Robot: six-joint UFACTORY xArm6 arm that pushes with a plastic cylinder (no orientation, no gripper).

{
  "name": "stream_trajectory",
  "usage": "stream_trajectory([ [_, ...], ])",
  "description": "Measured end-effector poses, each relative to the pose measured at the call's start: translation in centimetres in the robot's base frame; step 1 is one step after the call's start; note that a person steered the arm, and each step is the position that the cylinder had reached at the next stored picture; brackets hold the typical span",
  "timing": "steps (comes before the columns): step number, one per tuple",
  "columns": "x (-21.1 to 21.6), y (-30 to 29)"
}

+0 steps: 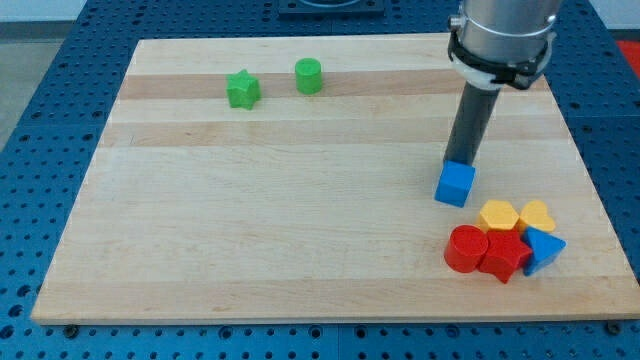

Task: Place the blue cube above the red circle

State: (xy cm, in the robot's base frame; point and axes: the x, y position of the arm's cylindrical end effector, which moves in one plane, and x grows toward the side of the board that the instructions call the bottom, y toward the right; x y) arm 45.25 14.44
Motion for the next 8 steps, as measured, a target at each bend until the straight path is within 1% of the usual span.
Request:
stream_trajectory([
  [2,-0.4,-0.1],
  [4,2.8,-0.2],
  [6,4.1,-0.3],
  [8,4.5,-0.3],
])
